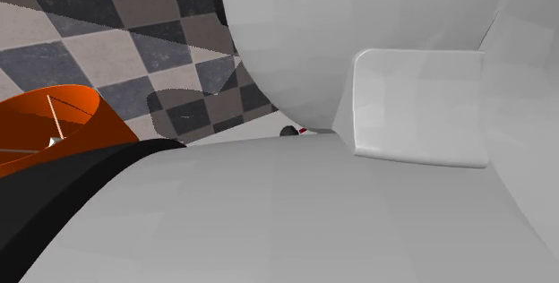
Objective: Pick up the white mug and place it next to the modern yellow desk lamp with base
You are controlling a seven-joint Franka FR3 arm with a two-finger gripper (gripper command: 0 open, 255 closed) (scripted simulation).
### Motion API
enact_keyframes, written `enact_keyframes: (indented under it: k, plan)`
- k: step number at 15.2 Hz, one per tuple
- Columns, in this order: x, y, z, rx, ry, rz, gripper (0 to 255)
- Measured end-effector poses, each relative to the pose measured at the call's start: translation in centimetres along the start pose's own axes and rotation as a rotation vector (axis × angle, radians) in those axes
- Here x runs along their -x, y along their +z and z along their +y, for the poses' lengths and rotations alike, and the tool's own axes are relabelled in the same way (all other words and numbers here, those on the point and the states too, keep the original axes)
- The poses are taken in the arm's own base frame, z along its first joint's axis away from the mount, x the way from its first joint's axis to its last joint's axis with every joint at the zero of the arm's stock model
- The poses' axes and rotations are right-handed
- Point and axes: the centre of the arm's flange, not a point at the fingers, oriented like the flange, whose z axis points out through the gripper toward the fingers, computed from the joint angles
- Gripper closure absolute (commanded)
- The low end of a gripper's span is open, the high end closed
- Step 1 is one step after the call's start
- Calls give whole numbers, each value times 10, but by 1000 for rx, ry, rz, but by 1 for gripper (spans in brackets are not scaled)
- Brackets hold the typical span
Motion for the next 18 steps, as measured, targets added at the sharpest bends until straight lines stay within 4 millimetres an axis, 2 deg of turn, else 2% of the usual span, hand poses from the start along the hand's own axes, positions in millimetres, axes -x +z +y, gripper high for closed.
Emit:
enact_keyframes:
  k: [18]
  plan:
    - [-3, -93, 0, 0, 0, 0, 255]
